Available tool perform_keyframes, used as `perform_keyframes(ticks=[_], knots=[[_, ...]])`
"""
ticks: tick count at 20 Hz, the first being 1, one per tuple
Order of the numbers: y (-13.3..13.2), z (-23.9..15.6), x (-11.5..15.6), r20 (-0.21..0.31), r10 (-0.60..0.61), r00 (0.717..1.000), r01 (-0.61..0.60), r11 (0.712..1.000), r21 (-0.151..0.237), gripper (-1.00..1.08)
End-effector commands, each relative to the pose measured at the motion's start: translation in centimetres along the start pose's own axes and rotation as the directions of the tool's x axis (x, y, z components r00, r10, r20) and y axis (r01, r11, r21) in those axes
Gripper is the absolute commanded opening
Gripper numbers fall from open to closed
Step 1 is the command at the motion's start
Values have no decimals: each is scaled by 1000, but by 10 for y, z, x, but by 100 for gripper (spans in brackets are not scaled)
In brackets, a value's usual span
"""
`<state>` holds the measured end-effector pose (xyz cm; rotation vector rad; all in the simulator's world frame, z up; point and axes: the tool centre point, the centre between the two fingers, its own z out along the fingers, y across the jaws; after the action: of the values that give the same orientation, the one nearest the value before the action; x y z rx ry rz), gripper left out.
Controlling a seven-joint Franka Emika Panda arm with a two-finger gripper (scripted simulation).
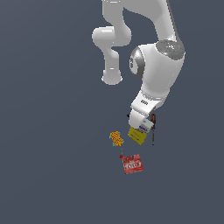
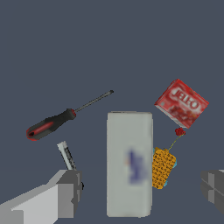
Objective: Pick up a designated object from a clutter of objects.
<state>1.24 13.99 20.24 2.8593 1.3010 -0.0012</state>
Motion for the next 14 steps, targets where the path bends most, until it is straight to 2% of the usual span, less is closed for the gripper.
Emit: perform_keyframes(ticks=[1,14], knots=[[0,1,0,0,0,1000,0,1000,0,100],[-1,48,0,-1,-5,1000,5,1000,0,100]])
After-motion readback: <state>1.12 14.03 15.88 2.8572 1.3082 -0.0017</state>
